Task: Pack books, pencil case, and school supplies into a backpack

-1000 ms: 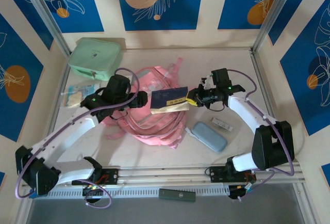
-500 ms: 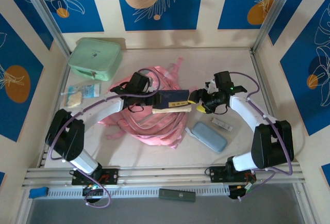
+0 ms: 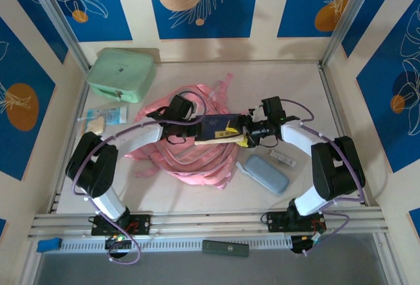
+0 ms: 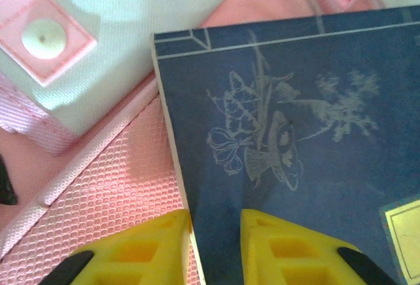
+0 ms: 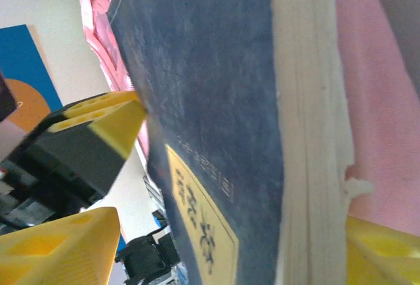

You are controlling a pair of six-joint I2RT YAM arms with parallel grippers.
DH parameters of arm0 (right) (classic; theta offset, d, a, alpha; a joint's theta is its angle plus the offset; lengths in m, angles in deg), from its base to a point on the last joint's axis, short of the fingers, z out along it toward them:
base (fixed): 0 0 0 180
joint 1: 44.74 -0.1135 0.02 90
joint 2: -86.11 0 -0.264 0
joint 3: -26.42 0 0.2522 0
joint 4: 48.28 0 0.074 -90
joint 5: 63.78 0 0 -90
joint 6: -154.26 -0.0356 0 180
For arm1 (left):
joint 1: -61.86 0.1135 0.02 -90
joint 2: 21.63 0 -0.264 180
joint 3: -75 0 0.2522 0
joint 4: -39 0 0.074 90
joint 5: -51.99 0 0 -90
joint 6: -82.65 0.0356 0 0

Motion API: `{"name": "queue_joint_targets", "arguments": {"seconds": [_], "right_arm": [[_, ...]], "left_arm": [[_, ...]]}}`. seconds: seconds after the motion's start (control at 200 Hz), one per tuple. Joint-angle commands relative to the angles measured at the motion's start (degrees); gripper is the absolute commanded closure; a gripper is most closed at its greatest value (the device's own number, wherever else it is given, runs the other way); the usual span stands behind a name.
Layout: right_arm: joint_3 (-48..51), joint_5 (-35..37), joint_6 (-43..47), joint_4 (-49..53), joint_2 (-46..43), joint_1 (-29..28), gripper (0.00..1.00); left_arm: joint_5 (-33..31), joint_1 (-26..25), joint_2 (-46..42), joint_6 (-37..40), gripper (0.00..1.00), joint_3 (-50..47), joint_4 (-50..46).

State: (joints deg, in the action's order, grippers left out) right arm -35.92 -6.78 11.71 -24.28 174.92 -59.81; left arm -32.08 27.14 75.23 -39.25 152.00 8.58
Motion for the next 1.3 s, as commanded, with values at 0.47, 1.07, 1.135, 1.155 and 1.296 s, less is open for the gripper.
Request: {"name": "queue_joint_targets", "arguments": {"seconds": [0.47,1.07,1.135,1.155,1.296], "right_arm": [[6.8,-2.2,-9.7,-16.8,-4.6,0.9,0.24],[4.9,-1.7,-8.5,-13.3,-8.7,0.6,0.31],[4.4,-0.1,-7.6,-12.2,-8.2,0.2,0.32],[4.2,0.7,-7.2,-11.4,-8.1,0.0,0.32],[2.0,2.4,-4.7,-8.2,-6.6,-1.2,0.33]], "left_arm": [[-3.8,-0.1,4.1,-2.5,0.81,-3.3,-2.6],[-2.6,-0.6,4.0,-3.0,0.82,-3.1,-1.9],[-2.2,-0.8,3.9,-3.1,0.82,-3.0,-1.8],[-2.2,-0.9,3.9,-3.1,0.82,-3.1,-1.7],[-2.2,-1.3,4.0,-3.3,0.82,-2.8,-1.7]]}}
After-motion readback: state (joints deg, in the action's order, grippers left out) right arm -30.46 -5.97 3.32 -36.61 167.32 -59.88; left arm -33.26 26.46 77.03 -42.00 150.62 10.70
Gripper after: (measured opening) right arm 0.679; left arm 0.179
